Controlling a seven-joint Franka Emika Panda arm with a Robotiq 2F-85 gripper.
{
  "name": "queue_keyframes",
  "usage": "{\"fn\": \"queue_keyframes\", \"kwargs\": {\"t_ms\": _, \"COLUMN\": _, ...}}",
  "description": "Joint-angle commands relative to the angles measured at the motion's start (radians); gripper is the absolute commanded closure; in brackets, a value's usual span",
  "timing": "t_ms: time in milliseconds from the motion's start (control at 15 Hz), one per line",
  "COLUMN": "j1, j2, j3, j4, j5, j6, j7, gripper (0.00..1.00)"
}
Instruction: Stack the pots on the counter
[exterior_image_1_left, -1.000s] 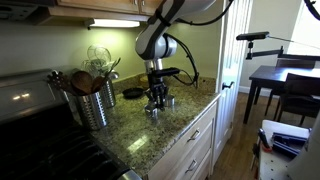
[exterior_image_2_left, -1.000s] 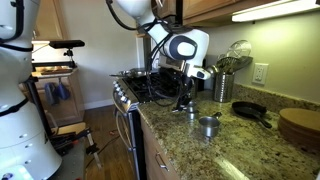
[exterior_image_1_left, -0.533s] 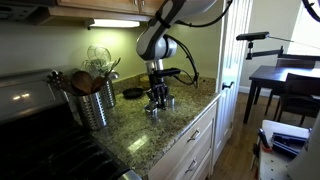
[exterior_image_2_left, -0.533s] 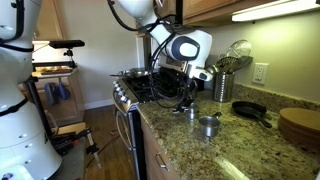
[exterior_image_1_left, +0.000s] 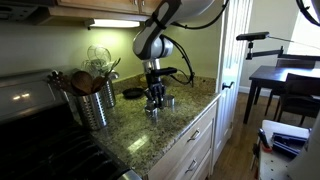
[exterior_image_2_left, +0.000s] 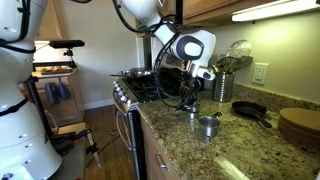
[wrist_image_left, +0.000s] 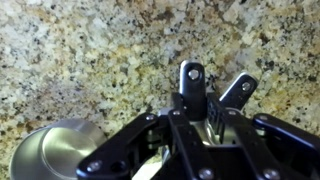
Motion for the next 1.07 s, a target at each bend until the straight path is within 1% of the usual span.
{"fn": "queue_keyframes", "kwargs": {"t_ms": 0, "j1": -0.019, "j2": 0.024, "j3": 0.016, "j4": 0.045, "j5": 0.015, "j6": -0.055, "j7": -0.025, "gripper": 0.93}}
{"fn": "queue_keyframes", "kwargs": {"t_ms": 400, "j1": -0.02, "j2": 0.041, "j3": 0.019, "j4": 0.059, "j5": 0.017, "j6": -0.07, "j7": -0.028, "gripper": 0.93}}
{"fn": "queue_keyframes", "kwargs": {"t_ms": 467, "j1": -0.02, "j2": 0.04, "j3": 0.02, "j4": 0.059, "j5": 0.017, "j6": -0.073, "j7": -0.028, "gripper": 0.82}}
{"fn": "queue_keyframes", "kwargs": {"t_ms": 533, "j1": -0.02, "j2": 0.04, "j3": 0.02, "j4": 0.059, "j5": 0.018, "j6": -0.077, "j7": -0.027, "gripper": 0.46}}
{"fn": "queue_keyframes", "kwargs": {"t_ms": 600, "j1": -0.02, "j2": 0.039, "j3": 0.02, "j4": 0.059, "j5": 0.017, "j6": -0.081, "j7": -0.026, "gripper": 0.45}}
{"fn": "queue_keyframes", "kwargs": {"t_ms": 667, "j1": -0.02, "j2": 0.037, "j3": 0.019, "j4": 0.059, "j5": 0.017, "j6": -0.085, "j7": -0.025, "gripper": 0.4}}
{"fn": "queue_keyframes", "kwargs": {"t_ms": 867, "j1": -0.02, "j2": 0.031, "j3": 0.017, "j4": 0.06, "j5": 0.017, "j6": -0.097, "j7": -0.022, "gripper": 0.2}}
{"fn": "queue_keyframes", "kwargs": {"t_ms": 1000, "j1": -0.02, "j2": 0.026, "j3": 0.017, "j4": 0.057, "j5": 0.019, "j6": -0.098, "j7": -0.017, "gripper": 0.08}}
